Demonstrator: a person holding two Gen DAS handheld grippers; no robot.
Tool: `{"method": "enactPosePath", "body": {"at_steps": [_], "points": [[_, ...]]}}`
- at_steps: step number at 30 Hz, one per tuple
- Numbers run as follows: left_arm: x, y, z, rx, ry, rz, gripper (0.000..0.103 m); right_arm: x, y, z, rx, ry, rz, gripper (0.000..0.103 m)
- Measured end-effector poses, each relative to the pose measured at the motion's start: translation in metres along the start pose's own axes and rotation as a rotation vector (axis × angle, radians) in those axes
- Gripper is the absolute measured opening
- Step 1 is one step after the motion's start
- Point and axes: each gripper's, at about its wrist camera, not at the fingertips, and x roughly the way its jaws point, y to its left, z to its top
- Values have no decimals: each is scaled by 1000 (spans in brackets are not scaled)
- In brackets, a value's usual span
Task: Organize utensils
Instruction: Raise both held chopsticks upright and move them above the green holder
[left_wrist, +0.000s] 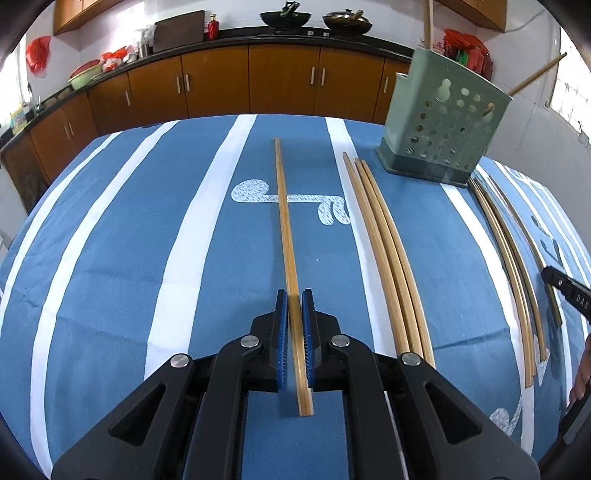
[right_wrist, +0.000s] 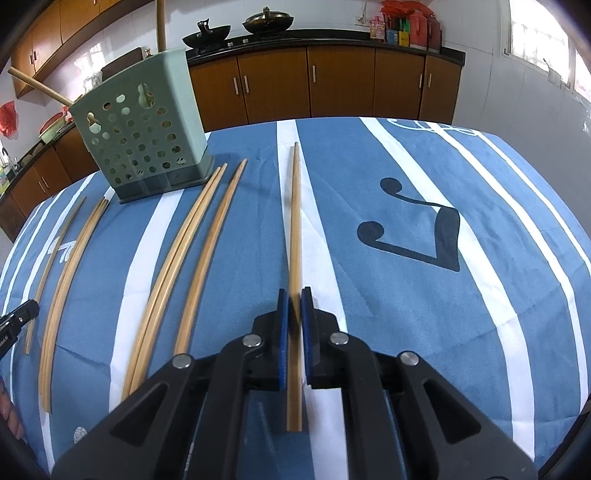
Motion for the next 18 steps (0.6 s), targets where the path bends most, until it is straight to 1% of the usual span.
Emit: {"method": "enactPosePath", "body": {"at_steps": [3, 6, 18], "points": [[0, 0, 0, 17, 7, 1, 8, -5, -1, -1, 6, -2, 8, 8], [-5, 4, 1, 5, 6, -12, 8, -17, -4, 1, 18, -33, 17, 8], [-53, 13, 25, -49, -135, -61, 8, -64, -13, 23, 65, -183, 57, 8]]}}
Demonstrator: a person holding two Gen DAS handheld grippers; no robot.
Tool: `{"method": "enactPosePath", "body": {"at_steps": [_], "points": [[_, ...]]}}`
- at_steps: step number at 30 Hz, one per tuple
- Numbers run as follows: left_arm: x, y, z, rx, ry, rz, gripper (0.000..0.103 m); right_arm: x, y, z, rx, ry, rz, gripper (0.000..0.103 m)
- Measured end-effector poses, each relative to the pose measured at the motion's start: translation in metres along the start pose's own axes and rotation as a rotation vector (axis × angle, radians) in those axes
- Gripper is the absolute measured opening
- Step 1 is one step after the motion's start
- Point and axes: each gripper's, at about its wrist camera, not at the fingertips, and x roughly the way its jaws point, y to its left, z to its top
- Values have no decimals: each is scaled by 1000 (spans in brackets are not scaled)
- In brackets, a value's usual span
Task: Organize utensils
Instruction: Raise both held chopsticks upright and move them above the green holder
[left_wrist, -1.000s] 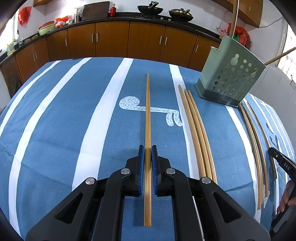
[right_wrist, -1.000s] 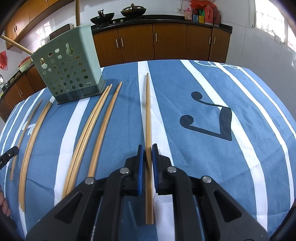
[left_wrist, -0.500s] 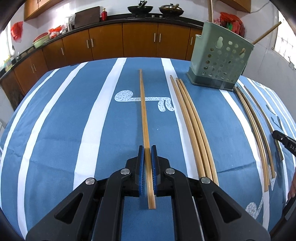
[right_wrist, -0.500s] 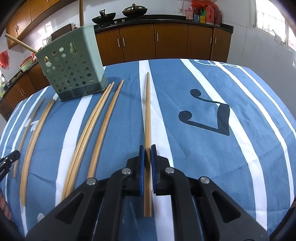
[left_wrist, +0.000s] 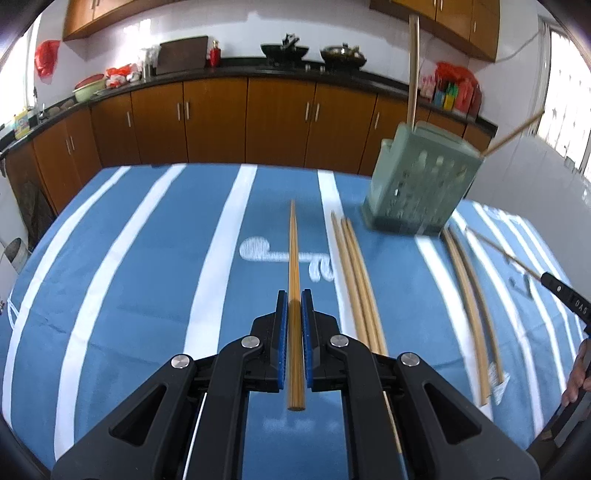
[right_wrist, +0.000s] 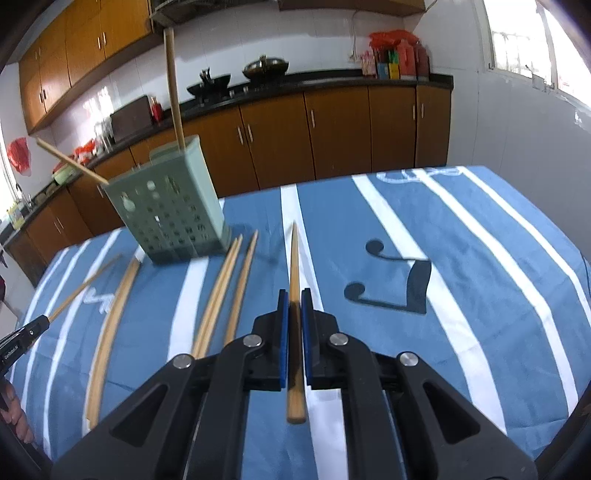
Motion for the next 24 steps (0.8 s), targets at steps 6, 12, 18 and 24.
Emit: {"method": "enactPosePath", "body": {"at_steps": [6, 12, 18, 24], "points": [[-26, 3, 18, -42, -98, -35, 8, -25, -1, 17, 23, -97, 24, 8], [-47, 4, 35, -60, -182, -60, 8, -43, -1, 29, 35, -168, 42, 8], [-53, 3, 43, -55, -205, -73, 8, -52, 0, 36, 30, -207, 48, 8], [-53, 1, 48, -45, -215, -55, 8, -55, 3, 44, 20, -229, 56, 8]]}}
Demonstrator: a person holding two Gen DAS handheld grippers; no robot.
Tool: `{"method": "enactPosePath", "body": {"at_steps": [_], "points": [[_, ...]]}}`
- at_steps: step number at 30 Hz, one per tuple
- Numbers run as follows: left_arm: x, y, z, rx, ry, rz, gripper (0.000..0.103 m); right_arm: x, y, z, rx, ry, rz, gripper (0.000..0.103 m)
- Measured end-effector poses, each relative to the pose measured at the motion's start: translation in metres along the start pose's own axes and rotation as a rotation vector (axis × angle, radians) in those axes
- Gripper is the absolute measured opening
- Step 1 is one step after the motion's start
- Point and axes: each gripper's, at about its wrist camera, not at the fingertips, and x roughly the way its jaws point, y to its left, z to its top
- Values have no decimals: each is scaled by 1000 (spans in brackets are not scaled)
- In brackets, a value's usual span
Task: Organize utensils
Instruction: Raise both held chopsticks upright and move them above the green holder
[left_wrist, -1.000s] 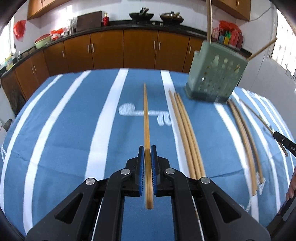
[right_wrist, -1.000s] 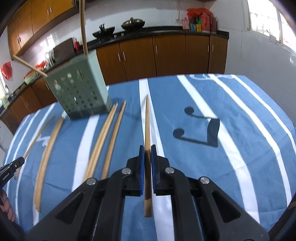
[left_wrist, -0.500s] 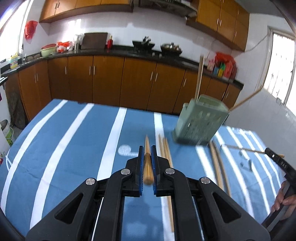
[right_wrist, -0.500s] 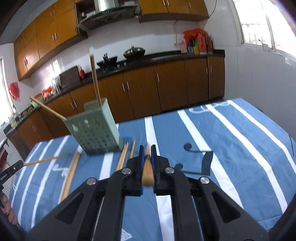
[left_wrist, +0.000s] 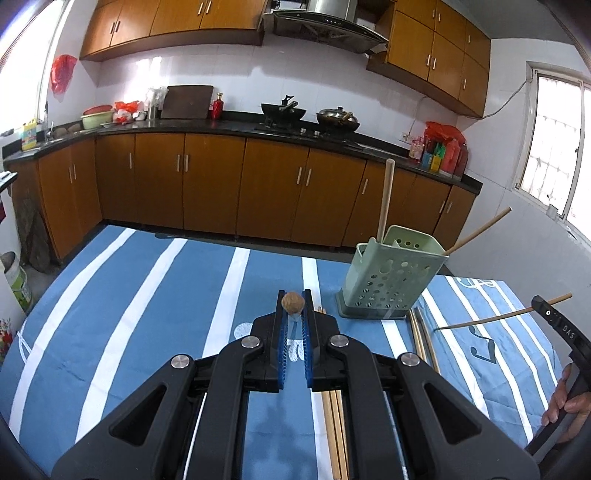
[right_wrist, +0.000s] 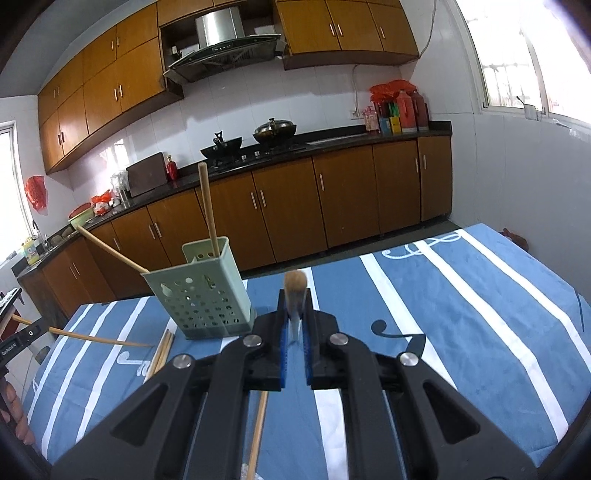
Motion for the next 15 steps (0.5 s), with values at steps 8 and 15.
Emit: {"method": "enactPosePath", "body": {"at_steps": [8, 15], "points": [[-9, -10, 17, 46, -28, -35, 8, -18, 12, 28, -35, -54, 49, 8], [-31, -28, 47, 57, -87, -123, 7, -47, 29, 66, -12, -119, 176, 8]]}}
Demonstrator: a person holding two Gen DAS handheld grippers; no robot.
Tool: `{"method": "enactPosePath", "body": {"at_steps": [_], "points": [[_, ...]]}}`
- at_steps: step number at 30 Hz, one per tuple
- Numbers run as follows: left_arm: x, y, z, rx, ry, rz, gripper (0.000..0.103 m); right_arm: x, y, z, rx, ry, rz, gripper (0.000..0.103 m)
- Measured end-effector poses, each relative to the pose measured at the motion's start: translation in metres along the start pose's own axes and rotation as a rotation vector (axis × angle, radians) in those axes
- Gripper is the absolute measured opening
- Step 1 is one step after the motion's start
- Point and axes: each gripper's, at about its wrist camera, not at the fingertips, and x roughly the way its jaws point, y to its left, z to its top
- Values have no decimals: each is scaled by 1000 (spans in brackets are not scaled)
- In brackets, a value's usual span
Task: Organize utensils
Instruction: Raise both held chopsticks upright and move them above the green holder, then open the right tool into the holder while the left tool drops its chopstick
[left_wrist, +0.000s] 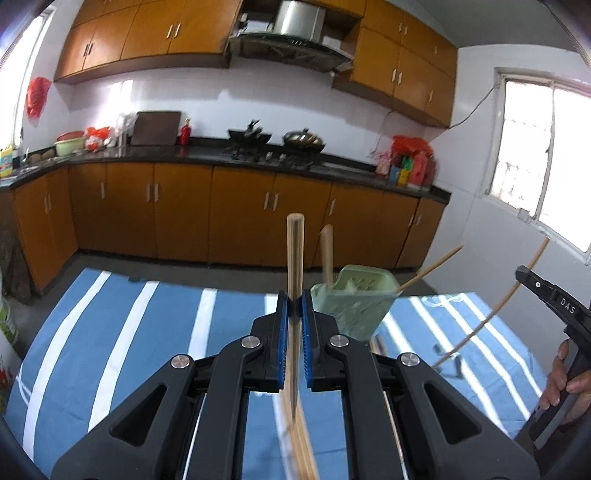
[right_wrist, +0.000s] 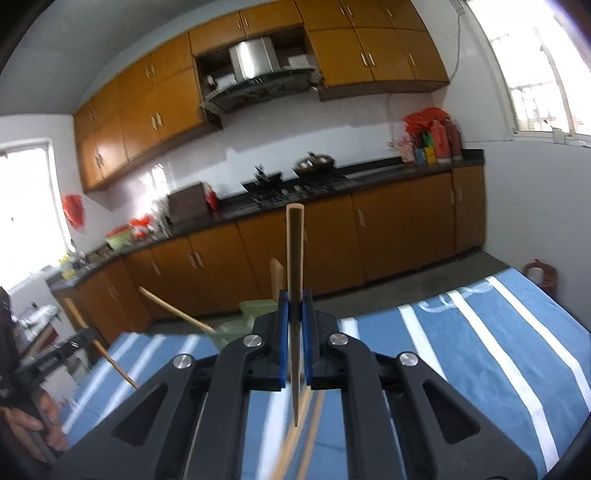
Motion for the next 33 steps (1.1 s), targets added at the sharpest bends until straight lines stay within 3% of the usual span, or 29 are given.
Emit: {"method": "enactPosePath", "body": {"at_steps": [6, 11, 18, 26, 33], "points": [[-10, -24, 35, 9, -122, -45, 7, -8, 26, 37, -1, -136, 57, 8], [-1, -39, 67, -17, -228, -38, 7, 8, 42, 53, -17, -229, 45, 8], [27, -50, 89, -40, -359, 8, 7, 58, 44, 58, -41, -219, 11, 8], [83, -55, 72, -50, -298, 24, 7, 103, 37, 42, -38, -136, 1, 8], [99, -55, 56, -37, -219, 34, 8, 116, 33, 28, -28, -78, 7, 11]]}}
